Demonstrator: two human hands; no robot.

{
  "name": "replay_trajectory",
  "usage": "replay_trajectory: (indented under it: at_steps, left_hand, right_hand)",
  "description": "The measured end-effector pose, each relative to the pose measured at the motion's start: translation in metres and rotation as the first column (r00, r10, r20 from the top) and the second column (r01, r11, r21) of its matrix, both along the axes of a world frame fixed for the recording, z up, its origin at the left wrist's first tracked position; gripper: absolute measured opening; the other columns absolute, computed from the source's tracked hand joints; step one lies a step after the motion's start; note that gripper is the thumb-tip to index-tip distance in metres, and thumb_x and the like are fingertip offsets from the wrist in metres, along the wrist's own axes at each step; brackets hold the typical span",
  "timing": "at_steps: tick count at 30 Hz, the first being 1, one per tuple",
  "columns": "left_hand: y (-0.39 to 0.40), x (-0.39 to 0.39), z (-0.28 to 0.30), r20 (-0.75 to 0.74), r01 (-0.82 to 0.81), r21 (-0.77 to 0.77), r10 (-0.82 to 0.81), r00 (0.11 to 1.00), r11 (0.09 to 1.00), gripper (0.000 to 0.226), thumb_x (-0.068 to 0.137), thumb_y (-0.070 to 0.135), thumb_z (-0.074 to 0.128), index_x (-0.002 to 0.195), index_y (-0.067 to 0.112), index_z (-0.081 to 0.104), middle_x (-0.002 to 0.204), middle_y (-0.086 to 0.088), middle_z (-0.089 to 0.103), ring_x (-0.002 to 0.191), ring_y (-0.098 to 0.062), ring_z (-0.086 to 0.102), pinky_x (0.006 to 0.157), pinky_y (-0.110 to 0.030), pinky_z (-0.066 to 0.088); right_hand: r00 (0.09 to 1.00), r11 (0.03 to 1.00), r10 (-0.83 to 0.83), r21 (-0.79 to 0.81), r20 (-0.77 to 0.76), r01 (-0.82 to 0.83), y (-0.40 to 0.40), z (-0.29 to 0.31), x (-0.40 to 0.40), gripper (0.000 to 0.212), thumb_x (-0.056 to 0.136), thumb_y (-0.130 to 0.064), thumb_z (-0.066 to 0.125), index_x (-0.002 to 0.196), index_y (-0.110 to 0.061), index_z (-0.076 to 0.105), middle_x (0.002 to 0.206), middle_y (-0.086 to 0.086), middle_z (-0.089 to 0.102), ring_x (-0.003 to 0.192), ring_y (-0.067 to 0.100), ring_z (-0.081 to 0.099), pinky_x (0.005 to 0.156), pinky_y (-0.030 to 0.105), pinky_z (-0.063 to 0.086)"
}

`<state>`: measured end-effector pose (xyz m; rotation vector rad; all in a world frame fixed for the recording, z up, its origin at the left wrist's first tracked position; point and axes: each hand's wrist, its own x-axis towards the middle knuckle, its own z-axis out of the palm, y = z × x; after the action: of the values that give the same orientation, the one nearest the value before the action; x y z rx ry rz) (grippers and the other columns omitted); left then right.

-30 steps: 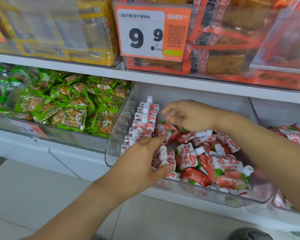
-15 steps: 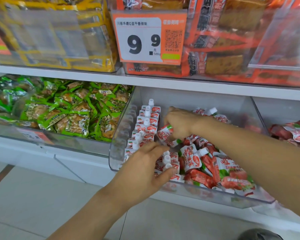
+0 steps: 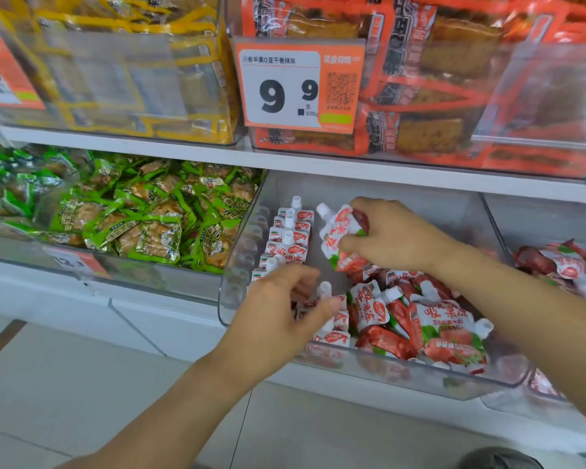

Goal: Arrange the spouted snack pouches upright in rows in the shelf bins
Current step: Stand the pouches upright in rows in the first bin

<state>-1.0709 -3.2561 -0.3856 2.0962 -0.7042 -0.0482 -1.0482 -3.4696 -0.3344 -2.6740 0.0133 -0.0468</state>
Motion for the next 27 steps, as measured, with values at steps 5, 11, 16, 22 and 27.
replay_trajectory:
  at_steps: [5,11,16,22,27]
  left_hand:
    - [0.001,0.011,0.007,-0.060,-0.188,-0.210,0.179,0.982,0.960,0.060,0.075,0.060,0.067,0.121,0.025,0.054,0.109,0.013,0.064,0.099,-0.002,0.063,0.087,-0.032,0.055]
    - [-0.008,0.024,0.012,-0.023,-0.058,-0.162,0.055,0.998,0.985,0.050,0.085,0.052,0.064,0.128,0.028,0.057,0.116,0.015,0.066,0.106,0.000,0.062,0.090,-0.031,0.054]
    - [-0.020,0.029,0.016,0.164,-0.118,-0.175,0.148,0.975,0.977,0.031,0.088,0.050,0.060,0.098,0.024,0.070,0.093,0.012,0.068,0.088,-0.002,0.063,0.073,-0.020,0.051]
    - [-0.033,0.036,0.019,0.020,-0.119,-0.169,0.124,0.992,0.978,0.029,0.088,0.048,0.061,0.096,0.022,0.070,0.090,0.011,0.071,0.085,-0.004,0.066,0.076,-0.030,0.054]
    - [-0.021,0.036,0.021,0.082,-0.065,0.154,0.053,0.995,0.986,0.060,0.084,0.048,0.068,0.135,0.024,0.049,0.126,0.010,0.058,0.113,-0.004,0.056,0.094,-0.023,0.049]
  right_hand:
    - [0.994,0.885,-0.093,0.453,-0.061,0.110,0.003,-0.008,-0.019,0.039,0.067,-0.030,0.084,0.092,-0.022,0.056,0.090,-0.004,0.066,0.084,0.016,0.064,0.073,0.036,0.049]
    - [0.995,0.740,0.055,0.666,0.078,-0.094,0.019,-0.021,-0.032,0.034,0.074,-0.014,0.084,0.094,-0.005,0.059,0.091,0.003,0.075,0.089,0.023,0.072,0.087,0.045,0.056]
    - [0.973,0.824,0.044,0.543,0.227,-0.164,0.022,-0.026,-0.035,0.040,0.076,-0.025,0.084,0.106,-0.026,0.058,0.098,-0.013,0.075,0.084,0.013,0.072,0.079,0.033,0.054]
    - [0.913,0.978,0.110,0.120,0.392,-0.169,0.011,-0.031,-0.023,0.036,0.082,-0.028,0.078,0.115,-0.022,0.063,0.092,-0.015,0.070,0.070,-0.018,0.052,0.068,0.002,0.036]
    - [0.970,0.972,-0.052,0.235,0.239,-0.006,0.005,-0.042,-0.004,0.031,0.075,-0.029,0.083,0.092,-0.017,0.059,0.084,-0.007,0.067,0.076,0.006,0.060,0.062,0.007,0.038]
